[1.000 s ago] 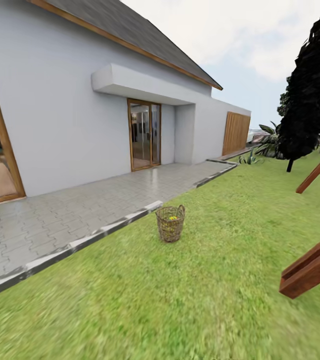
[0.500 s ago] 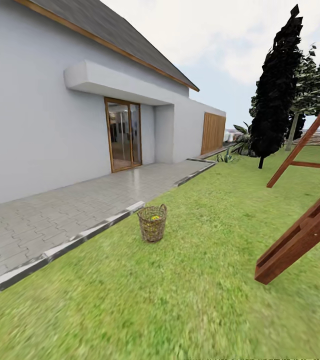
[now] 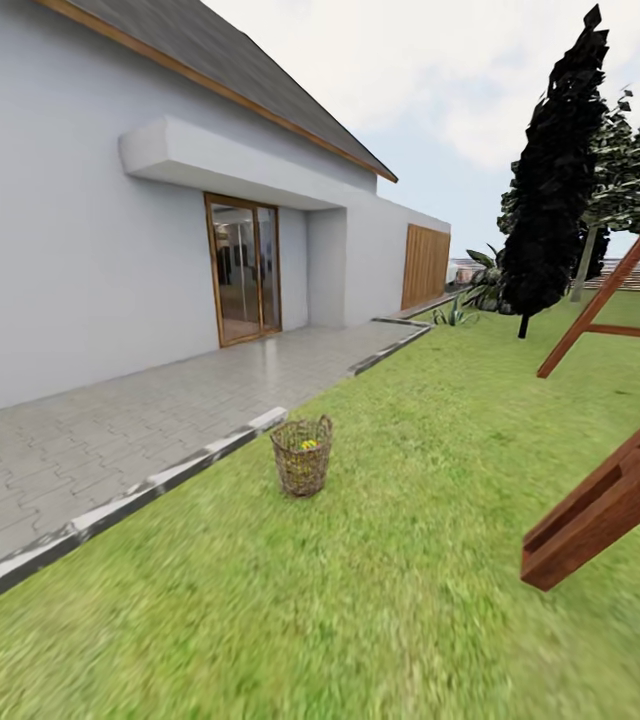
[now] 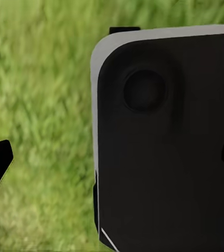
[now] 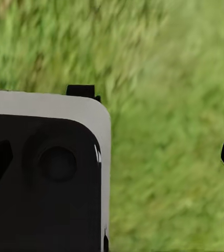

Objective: Take the three Easter eggs out of the wicker basket on the lawn in the garden, then place them on the lawn next to a single tree (choose any tree) so that all three eggs are next to the same tree and none are left in the basket.

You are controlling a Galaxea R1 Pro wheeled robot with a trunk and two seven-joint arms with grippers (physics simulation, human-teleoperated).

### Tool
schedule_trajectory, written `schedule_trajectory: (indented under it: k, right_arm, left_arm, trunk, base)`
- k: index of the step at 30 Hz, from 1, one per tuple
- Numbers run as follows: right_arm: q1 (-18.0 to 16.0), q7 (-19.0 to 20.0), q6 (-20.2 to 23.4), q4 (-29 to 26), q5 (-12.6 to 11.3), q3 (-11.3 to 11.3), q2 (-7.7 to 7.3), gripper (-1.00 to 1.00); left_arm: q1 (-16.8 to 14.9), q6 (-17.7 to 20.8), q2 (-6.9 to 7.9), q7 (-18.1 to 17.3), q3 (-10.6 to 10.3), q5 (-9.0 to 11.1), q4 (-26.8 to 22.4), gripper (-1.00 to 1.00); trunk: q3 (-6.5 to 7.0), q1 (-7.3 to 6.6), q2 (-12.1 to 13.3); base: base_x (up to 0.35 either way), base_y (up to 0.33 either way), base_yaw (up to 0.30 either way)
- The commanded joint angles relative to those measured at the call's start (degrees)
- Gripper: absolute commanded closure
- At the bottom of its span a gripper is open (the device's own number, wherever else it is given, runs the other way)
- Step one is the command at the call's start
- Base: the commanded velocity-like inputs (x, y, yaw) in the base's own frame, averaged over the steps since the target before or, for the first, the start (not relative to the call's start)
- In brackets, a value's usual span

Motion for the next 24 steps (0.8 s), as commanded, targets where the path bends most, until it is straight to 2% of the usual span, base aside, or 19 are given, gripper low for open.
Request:
schedule_trajectory:
  k: [1,7,15,17,18,19,20,21,22,23,24]
  right_arm:
    - [-0.1,-0.1,-0.4,0.2,0.2,0.5,0.18,-1.0]
    - [-0.1,-0.1,-0.2,0.3,0.2,0.5,1.25,-1.0]
    - [-0.1,-0.3,0.0,0.3,-0.1,0.3,1.54,-1.0]
    - [-0.1,-0.9,0.4,-0.3,-0.2,0.2,1.52,-1.0]
    - [-0.2,-1.2,1.9,-2.4,-0.2,0.1,1.38,-1.0]
    - [-0.2,-1.4,4.2,-5.5,-0.2,0.1,1.33,-1.0]
    - [-0.2,-1.4,8.1,-9.9,-0.1,0.1,1.25,-1.0]
    - [-0.3,-1.5,13.8,-15.2,-0.1,0.1,1.16,-1.0]
    - [-0.3,-1.5,21.6,-21.7,0.0,0.1,1.11,-1.0]
    - [-0.5,-1.6,29.3,-28.2,0.2,0.1,1.1,-1.0]
    - [-0.8,-1.6,36.1,-34.7,0.2,0.1,1.07,-1.0]
  left_arm:
    - [0.0,0.0,-0.02,0.0,0.0,0.0,-0.1,-1.0]
    - [0.0,0.0,-0.05,0.0,0.0,0.1,-0.2,-1.0]
    - [0.0,0.1,-0.17,0.1,0.1,0.2,-0.3,-1.0]
    - [0.0,0.2,-0.05,0.1,0.1,0.2,-1.8,-1.0]
    - [-0.1,1.6,0.34,0.1,0.4,0.9,-5.5,-1.0]
    - [-0.1,4.3,0.87,0.1,0.9,2.3,-9.0,-1.0]
    - [-0.2,9.0,1.63,0.1,1.7,4.3,-13.6,-1.0]
    - [-0.3,15.5,2.5,0.0,2.4,6.7,-19.0,-1.0]
    - [-0.3,23.9,3.36,0.0,2.8,9.2,-25.3,-1.0]
    - [-0.4,31.8,4.12,0.0,3.2,11.3,-31.3,-1.0]
    - [-0.5,37.9,4.92,0.0,3.4,12.8,-36.4,-1.0]
  trunk:
    - [-0.05,0.04,0.0]
    - [-0.05,0.04,0.0]
    - [-0.05,0.04,0.0]
    - [-0.05,0.04,0.0]
    - [-0.05,0.04,0.0]
    - [-0.05,0.04,0.0]
    - [-0.05,0.04,0.0]
    - [-0.05,0.04,0.0]
    - [-0.05,0.04,0.0]
    - [-0.05,0.04,0.0]
    - [-0.05,0.04,0.0]
  base:
    - [0.341,0.0,0.0]
    - [0.342,0.0,0.0]
    - [0.342,0.054,0.0]
    - [0.342,0.107,0.0]
    - [0.342,0.048,0.0]
    - [0.342,0.036,0.0]
    - [0.342,0.05,0.0]
    - [0.342,0.063,0.0]
    - [0.342,0.071,0.0]
    - [0.342,0.076,0.0]
    - [0.342,0.079,0.0]
